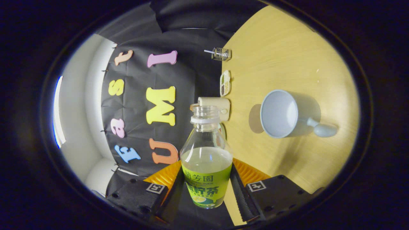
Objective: Take the bottle from table, then pour the juice into the cup, finally place the bottle on the coaster
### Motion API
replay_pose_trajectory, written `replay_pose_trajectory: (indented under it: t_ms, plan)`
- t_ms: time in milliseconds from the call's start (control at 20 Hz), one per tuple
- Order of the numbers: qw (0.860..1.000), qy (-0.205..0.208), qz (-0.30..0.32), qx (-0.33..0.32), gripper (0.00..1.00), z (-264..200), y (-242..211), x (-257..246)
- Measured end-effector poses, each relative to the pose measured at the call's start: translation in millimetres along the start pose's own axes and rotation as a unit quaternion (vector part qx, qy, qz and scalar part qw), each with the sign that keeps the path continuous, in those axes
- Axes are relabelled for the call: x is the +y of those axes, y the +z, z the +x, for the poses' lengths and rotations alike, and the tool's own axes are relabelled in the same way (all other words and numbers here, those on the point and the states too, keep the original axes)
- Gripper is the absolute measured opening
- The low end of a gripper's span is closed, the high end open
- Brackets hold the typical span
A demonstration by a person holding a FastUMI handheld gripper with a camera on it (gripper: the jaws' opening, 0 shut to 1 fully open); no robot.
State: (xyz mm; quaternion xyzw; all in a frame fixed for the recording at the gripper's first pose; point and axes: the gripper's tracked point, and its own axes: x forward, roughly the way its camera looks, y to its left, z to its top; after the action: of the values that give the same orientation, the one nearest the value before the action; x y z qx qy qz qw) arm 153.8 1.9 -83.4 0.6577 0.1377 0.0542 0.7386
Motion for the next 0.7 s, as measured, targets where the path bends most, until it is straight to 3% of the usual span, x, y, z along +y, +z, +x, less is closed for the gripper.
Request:
replay_pose_trajectory:
  t_ms: [250,450,700]
  plan:
    - [0.990,-0.060,-0.131,-0.002,0.79,3.5,-13.4,-14.2]
    - [0.962,-0.075,-0.262,-0.012,0.79,6.3,-16.7,-4.8]
    - [0.920,-0.084,-0.383,-0.008,0.79,28.0,-28.4,1.8]
